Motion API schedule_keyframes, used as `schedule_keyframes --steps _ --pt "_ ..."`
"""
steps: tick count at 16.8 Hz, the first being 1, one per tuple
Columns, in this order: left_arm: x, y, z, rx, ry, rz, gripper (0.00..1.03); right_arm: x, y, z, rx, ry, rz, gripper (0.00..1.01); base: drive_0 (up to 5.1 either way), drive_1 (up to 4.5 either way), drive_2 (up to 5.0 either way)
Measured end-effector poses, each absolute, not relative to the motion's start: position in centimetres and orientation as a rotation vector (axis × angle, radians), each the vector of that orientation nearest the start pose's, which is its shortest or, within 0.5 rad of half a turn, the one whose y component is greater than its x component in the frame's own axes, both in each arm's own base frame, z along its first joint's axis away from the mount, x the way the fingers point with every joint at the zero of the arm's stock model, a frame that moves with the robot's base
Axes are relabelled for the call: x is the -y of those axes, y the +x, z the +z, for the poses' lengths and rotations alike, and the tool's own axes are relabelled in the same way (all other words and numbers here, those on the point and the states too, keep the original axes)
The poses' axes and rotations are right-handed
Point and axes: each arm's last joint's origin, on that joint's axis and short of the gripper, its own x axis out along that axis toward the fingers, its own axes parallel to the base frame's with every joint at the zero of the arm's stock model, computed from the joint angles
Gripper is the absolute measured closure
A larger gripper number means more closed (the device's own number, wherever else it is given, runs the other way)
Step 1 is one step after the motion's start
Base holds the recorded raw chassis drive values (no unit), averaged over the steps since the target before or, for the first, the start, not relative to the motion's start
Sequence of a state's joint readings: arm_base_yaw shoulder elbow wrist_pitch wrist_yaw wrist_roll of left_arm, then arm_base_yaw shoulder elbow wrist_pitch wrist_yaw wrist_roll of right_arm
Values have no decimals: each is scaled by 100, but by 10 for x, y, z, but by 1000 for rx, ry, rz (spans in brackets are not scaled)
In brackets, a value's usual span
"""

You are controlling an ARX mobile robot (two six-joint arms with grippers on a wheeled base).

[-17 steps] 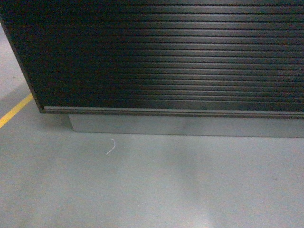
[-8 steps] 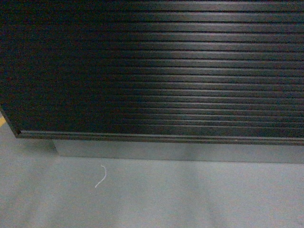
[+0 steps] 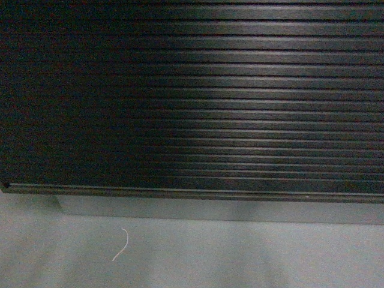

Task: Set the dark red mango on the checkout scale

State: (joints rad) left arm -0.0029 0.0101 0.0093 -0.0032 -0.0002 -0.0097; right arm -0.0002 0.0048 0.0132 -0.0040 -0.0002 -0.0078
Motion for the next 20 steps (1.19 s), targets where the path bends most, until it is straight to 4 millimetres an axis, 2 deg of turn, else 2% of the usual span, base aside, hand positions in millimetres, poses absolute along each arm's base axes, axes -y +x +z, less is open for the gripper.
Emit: schedule_keyframes --steps 16,20 --pt "0 98 166 -4 -10 -3 5 0 97 167 4 -8 0 3 4 202 -195" --pt "0 98 166 -4 -10 -3 5 0 97 167 4 -8 0 3 4 86 -78"
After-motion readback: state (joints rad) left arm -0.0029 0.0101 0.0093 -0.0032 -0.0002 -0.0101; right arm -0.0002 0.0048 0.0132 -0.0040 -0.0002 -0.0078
